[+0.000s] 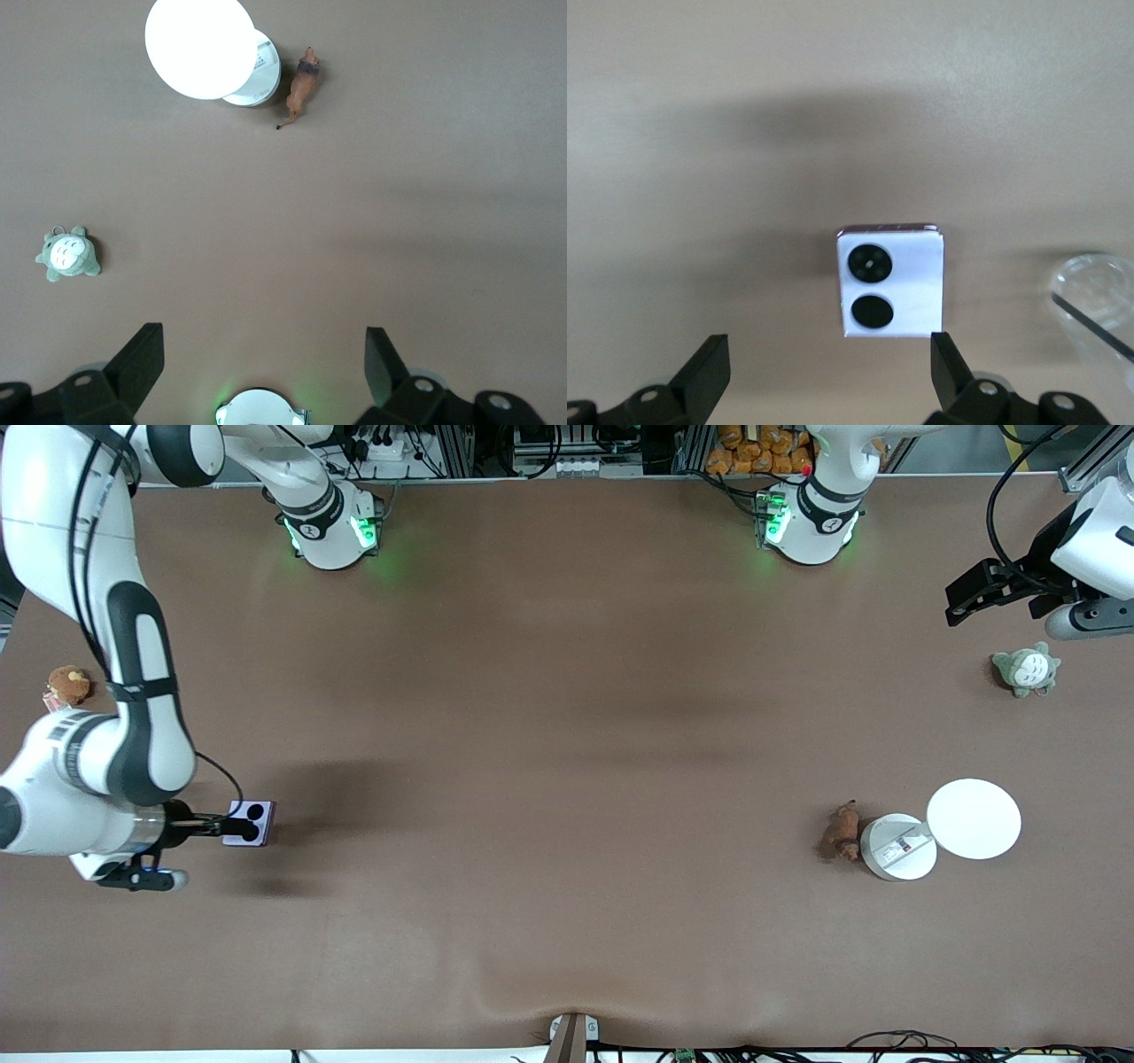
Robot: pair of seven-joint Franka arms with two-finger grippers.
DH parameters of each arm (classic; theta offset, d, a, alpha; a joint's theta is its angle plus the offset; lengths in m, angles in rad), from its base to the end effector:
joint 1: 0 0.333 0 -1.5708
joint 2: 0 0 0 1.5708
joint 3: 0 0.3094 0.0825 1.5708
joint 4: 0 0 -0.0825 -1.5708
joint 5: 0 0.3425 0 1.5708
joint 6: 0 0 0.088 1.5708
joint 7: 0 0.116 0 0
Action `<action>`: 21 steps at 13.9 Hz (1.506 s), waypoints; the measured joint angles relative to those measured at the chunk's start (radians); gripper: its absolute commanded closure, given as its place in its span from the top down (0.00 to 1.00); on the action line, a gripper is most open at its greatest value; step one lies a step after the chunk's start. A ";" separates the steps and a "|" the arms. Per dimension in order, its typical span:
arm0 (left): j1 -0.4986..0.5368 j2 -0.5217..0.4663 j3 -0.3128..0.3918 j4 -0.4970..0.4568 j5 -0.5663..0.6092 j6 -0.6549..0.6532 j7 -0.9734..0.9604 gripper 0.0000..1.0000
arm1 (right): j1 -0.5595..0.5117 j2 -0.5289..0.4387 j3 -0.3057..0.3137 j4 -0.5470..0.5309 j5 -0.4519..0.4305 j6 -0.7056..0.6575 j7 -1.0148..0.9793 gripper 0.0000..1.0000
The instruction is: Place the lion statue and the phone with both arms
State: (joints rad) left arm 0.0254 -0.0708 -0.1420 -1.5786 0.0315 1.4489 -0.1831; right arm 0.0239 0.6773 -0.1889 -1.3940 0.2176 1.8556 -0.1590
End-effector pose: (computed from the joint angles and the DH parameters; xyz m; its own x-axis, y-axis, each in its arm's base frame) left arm 0.4751 -0.0545 0.6301 0.9962 0.0712 -0.0509 0.0686 -0.9963 -0.0516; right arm 0.6575 -0.0665 0.3038 0.9809 -0.0486 -0.1884 -0.0694 -0.9920 -0.1052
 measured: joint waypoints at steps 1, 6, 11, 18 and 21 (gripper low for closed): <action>0.000 0.000 0.000 0.000 0.000 0.000 0.000 1.00 | 0.001 -0.002 0.000 0.059 0.000 -0.062 0.000 1.00; 0.000 0.000 0.000 0.000 0.000 0.000 0.000 1.00 | 0.020 -0.032 0.000 0.297 -0.003 -0.256 0.001 1.00; 0.005 -0.001 0.000 0.001 -0.001 0.000 0.000 1.00 | 0.113 -0.218 0.001 0.332 -0.089 -0.433 0.203 1.00; 0.009 -0.004 0.001 0.007 -0.031 0.000 0.000 1.00 | 0.121 -0.588 -0.003 -0.037 -0.193 -0.409 0.185 1.00; 0.009 -0.004 0.001 0.027 -0.031 0.001 0.000 1.00 | 0.121 -0.704 -0.002 -0.152 -0.201 -0.401 0.174 1.00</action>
State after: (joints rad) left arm 0.0341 -0.0747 -0.1411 -1.5518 0.0003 1.4499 -0.1831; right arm 0.1452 -0.0269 -0.1913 -1.5456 0.0169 1.4550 0.0147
